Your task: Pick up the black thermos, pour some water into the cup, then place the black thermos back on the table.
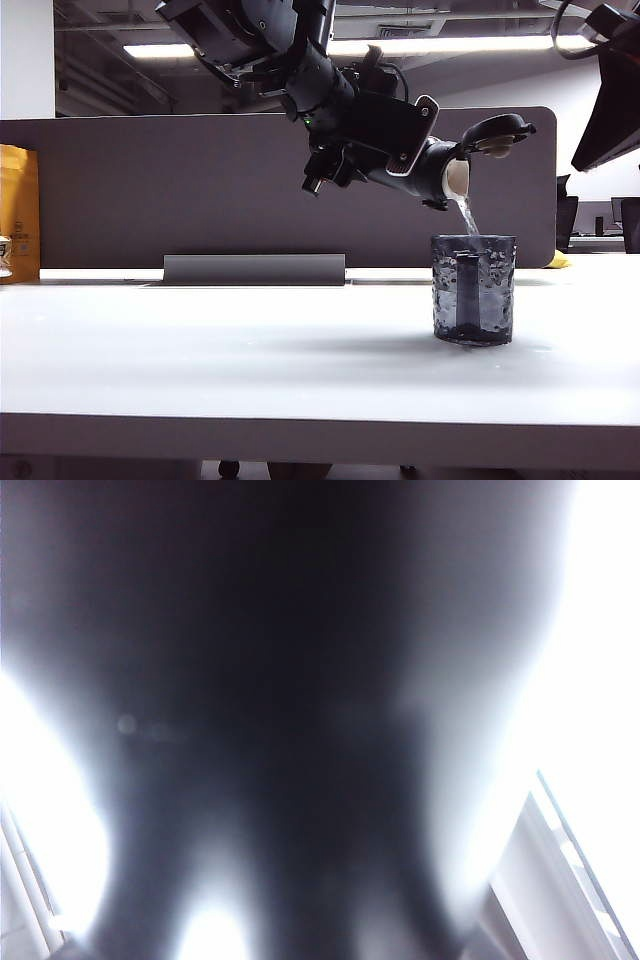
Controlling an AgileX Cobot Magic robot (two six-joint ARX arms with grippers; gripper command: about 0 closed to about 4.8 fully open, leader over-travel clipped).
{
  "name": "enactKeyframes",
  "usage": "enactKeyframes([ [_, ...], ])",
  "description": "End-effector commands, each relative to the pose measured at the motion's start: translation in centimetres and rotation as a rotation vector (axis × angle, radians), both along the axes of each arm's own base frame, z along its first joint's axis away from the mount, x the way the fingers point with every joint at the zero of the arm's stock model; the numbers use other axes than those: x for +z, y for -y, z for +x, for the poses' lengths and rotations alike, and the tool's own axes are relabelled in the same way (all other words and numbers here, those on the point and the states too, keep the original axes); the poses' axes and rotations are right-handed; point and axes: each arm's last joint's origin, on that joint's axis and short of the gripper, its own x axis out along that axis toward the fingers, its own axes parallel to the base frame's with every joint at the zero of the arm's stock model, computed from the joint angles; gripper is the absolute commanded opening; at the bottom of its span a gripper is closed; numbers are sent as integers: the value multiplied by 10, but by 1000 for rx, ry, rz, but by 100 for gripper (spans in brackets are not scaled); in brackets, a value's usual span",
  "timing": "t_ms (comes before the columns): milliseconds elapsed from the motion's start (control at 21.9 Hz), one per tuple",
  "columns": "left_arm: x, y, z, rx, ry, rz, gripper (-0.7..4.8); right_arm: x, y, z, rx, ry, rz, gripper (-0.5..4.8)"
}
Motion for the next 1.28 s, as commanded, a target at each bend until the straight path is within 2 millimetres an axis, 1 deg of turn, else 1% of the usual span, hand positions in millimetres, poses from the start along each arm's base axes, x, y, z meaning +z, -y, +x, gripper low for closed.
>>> enactKeyframes([
  [46,16,0,-1,-3,57,-65,-6,2,0,1,6,22,1,-8],
  [137,15,0,-1,15,2,-131,-6,2,0,1,6,22,1,-8],
  [228,11,1,-3,50,-98,-225,-6,2,0,0,6,23,2,-8],
  [320,7,1,-3,69,-169,-263,-6,2,0,1,6,25,2,-8],
  [456,5,0,-4,82,-208,-275,-6,3,0,1,6,29,3,-8],
  [593,3,0,-4,115,-292,-383,-6,5,-1,2,6,53,11,-8],
  [730,-2,-1,-5,189,-454,-567,-6,10,-2,5,10,113,37,-8],
  [822,-5,-1,-6,248,-565,-696,-6,16,-4,5,58,161,91,-8],
  [867,-5,-3,-6,313,-617,-793,-6,21,-6,6,104,195,134,-8],
  [913,-1,-5,-8,386,-654,-912,-6,24,-7,6,132,222,165,-8],
  [959,9,-10,-12,423,-708,-1012,-6,27,-7,6,129,237,189,-8],
  [1004,24,-19,-16,430,-778,-1123,-6,28,-7,7,122,244,204,-8],
  [1050,32,-25,-17,426,-807,-1170,-6,29,-7,7,118,247,214,-8],
  [1141,68,-55,-24,365,-936,-1339,-6,33,-9,8,148,279,245,-8],
  [1187,80,-73,-27,324,-949,-1397,-6,36,-11,8,187,288,289,-8],
  [1232,86,-92,-31,291,-943,-1437,-6,38,-14,8,201,296,318,-8],
  [1278,86,-112,-33,265,-937,-1462,-6,38,-18,8,221,308,327,-8],
])
